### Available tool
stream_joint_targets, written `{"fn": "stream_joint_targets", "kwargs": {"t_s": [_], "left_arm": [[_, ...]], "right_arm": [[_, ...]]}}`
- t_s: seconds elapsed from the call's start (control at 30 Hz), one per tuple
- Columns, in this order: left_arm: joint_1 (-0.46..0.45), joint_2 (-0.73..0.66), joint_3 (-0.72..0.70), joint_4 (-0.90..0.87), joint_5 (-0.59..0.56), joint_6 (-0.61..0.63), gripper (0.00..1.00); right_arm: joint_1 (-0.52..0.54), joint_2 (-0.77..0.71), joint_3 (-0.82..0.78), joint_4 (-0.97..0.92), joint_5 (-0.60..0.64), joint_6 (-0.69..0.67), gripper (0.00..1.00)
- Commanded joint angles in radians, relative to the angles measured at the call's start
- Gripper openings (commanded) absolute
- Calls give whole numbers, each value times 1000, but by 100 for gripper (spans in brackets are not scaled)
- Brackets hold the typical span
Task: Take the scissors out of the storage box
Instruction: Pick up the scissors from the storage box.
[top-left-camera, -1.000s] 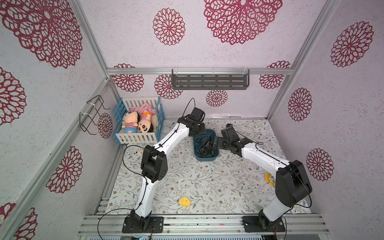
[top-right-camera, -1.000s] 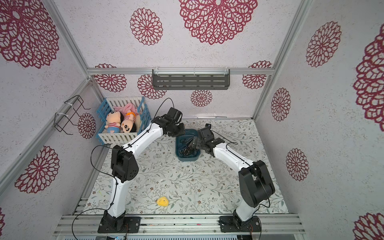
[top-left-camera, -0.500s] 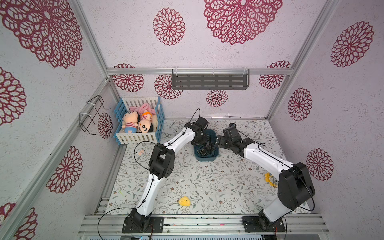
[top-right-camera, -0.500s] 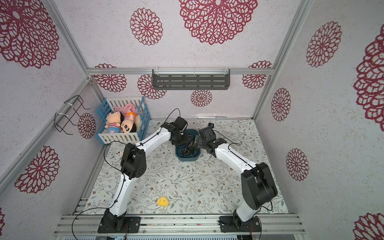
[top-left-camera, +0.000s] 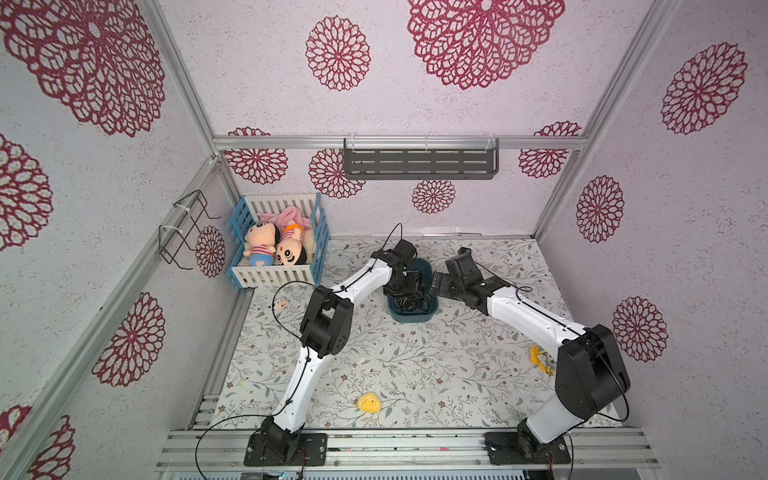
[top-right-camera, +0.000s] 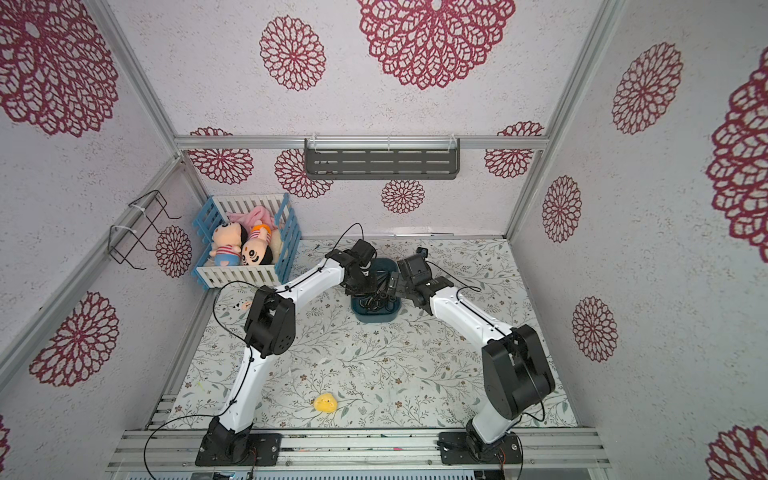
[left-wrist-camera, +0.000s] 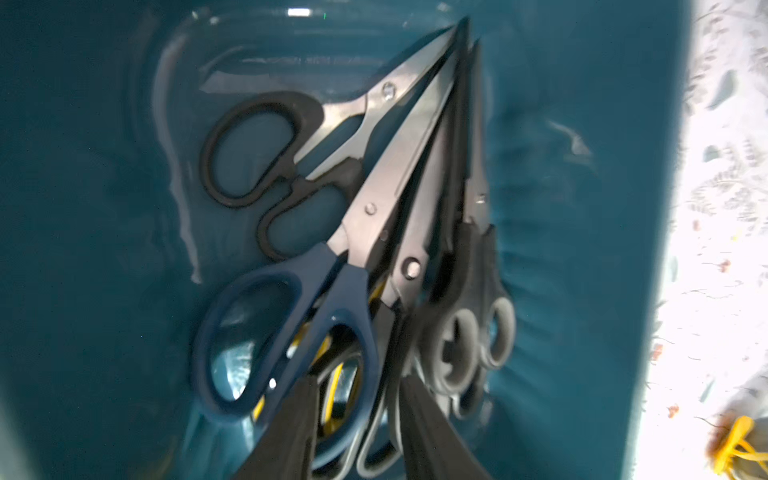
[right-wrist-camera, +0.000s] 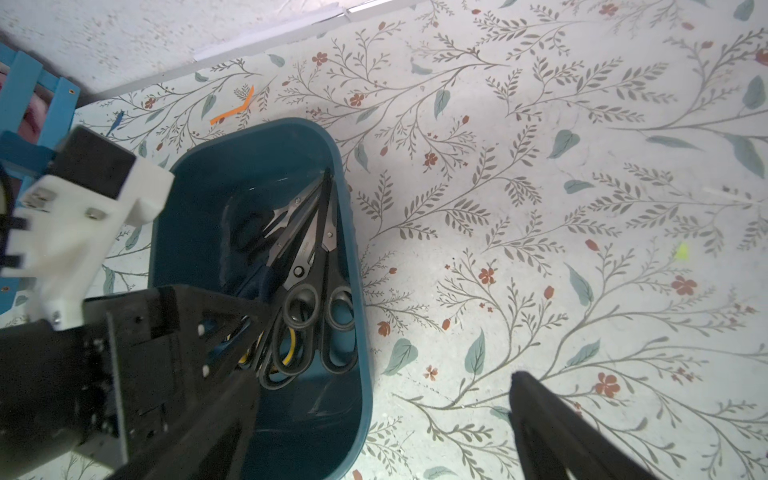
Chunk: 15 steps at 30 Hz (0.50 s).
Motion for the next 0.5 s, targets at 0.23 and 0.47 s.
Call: {"fn": "stream_joint_targets", "kwargs": {"t_s": [0.23, 0.47], "left_arm": [[-6, 29, -4, 9, 11, 24, 21], [-6, 1, 11, 0, 24, 38, 1]], "right_arm": [[-6, -29, -7, 4, 5, 20, 99], [-6, -29, -8, 2, 6, 21, 99]]}}
